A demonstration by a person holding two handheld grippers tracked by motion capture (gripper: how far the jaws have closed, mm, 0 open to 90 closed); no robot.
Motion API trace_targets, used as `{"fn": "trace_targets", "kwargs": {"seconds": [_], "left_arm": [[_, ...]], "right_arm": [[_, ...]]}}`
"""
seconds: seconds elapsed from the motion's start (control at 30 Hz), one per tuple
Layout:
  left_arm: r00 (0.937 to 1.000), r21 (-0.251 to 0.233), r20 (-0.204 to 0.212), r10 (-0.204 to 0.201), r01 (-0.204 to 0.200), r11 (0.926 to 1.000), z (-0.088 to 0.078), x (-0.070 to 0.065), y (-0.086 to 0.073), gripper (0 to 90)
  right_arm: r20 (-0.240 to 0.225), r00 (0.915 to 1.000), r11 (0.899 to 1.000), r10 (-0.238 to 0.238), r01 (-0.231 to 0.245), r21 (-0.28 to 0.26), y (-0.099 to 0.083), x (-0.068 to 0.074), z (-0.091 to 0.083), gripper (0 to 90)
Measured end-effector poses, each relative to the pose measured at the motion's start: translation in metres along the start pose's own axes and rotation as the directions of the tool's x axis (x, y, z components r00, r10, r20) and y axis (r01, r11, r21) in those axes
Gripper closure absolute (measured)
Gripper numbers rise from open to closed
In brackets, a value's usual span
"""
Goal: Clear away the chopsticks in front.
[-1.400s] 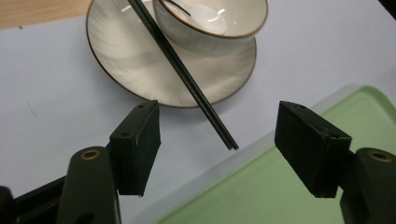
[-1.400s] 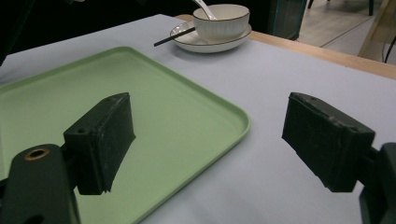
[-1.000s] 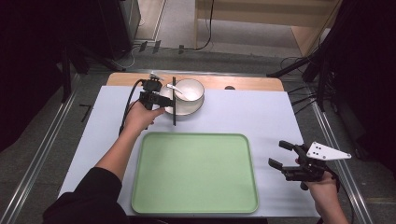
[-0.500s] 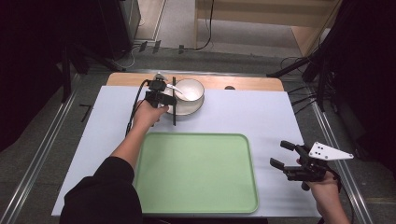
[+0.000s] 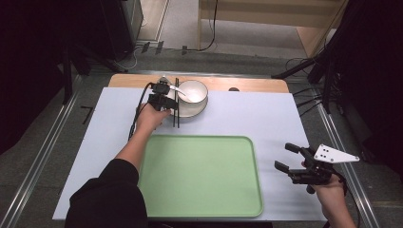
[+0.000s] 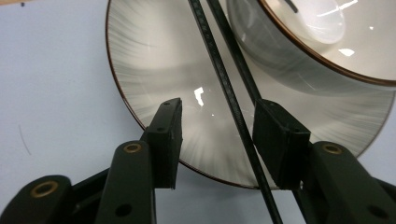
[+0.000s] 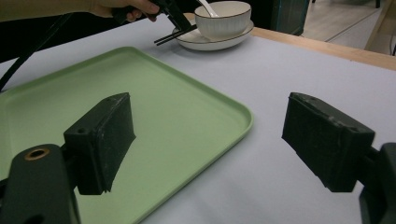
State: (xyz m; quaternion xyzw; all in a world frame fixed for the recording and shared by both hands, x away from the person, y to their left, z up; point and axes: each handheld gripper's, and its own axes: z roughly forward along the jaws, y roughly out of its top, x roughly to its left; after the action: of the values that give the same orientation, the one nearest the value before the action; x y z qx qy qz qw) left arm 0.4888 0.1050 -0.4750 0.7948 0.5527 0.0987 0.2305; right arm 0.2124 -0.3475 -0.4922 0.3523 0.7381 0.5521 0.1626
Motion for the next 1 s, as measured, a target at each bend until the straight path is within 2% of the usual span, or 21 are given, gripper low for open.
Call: {"fn": "trace_targets", "kwargs": {"seconds": [0.03, 0.07, 0.1, 0.13, 0.23, 0.27, 0.33, 0.43, 0.5, 0.63, 0.8, 0.97, 1.0], "left_arm": [[1.0, -0.001, 0.004, -0.007, 0.007, 1.0, 0.001, 0.001, 0.0, 60.4], [0.9997, -0.012, 0.003, -0.024, 0.024, 0.9997, 0.002, 0.001, 0.001, 60.4], [0.9986, -0.025, 0.016, -0.05, 0.05, 0.9984, 0.003, 0.002, 0.001, 65.7], [0.997, -0.03, 0.021, -0.074, 0.075, 0.9968, 0.005, 0.002, 0.002, 66.6], [0.996, -0.027, 0.016, -0.088, 0.088, 0.9957, 0.008, 0.003, 0.003, 69.7], [0.9938, -0.026, 0.016, -0.11, 0.11, 0.9936, 0.011, 0.004, 0.003, 73.6], [0.9896, -0.024, 0.021, -0.143, 0.143, 0.9894, 0.014, 0.006, 0.003, 76.0], [0.9872, -0.019, 0.01, -0.159, 0.159, 0.987, 0.016, 0.006, 0.003, 80.2], [0.9801, -0.016, 0.023, -0.197, 0.197, 0.9802, 0.017, 0.008, 0.004, 80.6], [0.9767, -0.026, 0.01, -0.214, 0.215, 0.9764, 0.017, 0.007, 0.004, 84.8], [0.9744, -0.025, 0.003, -0.225, 0.225, 0.9741, 0.016, 0.011, 0.004, 85.3], [0.9715, -0.041, 0.018, -0.236, 0.237, 0.9706, 0.009, 0.016, 0.005, 85.4], [0.9692, -0.047, 0.033, -0.244, 0.246, 0.9682, 0.002, 0.02, 0.006, 85.5]], "right_arm": [[0.0, 1.0, 1.0, 0.0, 0.0, 0.001, 0.0, 0.0, 0.0, 17.0], [0.0, 1.0, 1.0, 0.0, 0.0, 0.001, 0.0, 0.0, 0.0, 17.0], [0.0, 1.0, 1.0, -0.001, 0.001, 0.0, 0.0, 0.0, 0.0, 17.0], [0.002, 1.0, 1.0, -0.002, 0.002, 0.001, 0.0, 0.0, 0.0, 17.0], [0.011, 0.9999, 1.0, -0.011, 0.011, 0.004, 0.001, 0.0, 0.0, 17.0], [0.014, 0.9999, 1.0, -0.008, 0.008, -0.004, 0.001, 0.0, -0.001, 17.0], [0.016, 0.9998, 1.0, -0.012, 0.012, -0.005, 0.001, 0.0, -0.002, 17.0], [0.014, 0.9998, 1.0, -0.011, 0.011, -0.004, 0.001, 0.0, -0.002, 17.0], [0.014, 0.9999, 1.0, -0.009, 0.009, -0.003, 0.001, 0.0, -0.003, 17.0], [0.023, 0.9997, 1.0, -0.012, 0.012, -0.008, 0.001, 0.0, -0.004, 17.0], [0.025, 0.9996, 1.0, -0.013, 0.013, -0.009, 0.001, 0.0, -0.004, 17.0], [0.023, 0.9997, 1.0, -0.014, 0.014, -0.007, 0.001, 0.0, -0.004, 17.0], [0.023, 0.9996, 1.0, -0.014, 0.014, -0.009, 0.001, 0.0, -0.004, 17.0]]}}
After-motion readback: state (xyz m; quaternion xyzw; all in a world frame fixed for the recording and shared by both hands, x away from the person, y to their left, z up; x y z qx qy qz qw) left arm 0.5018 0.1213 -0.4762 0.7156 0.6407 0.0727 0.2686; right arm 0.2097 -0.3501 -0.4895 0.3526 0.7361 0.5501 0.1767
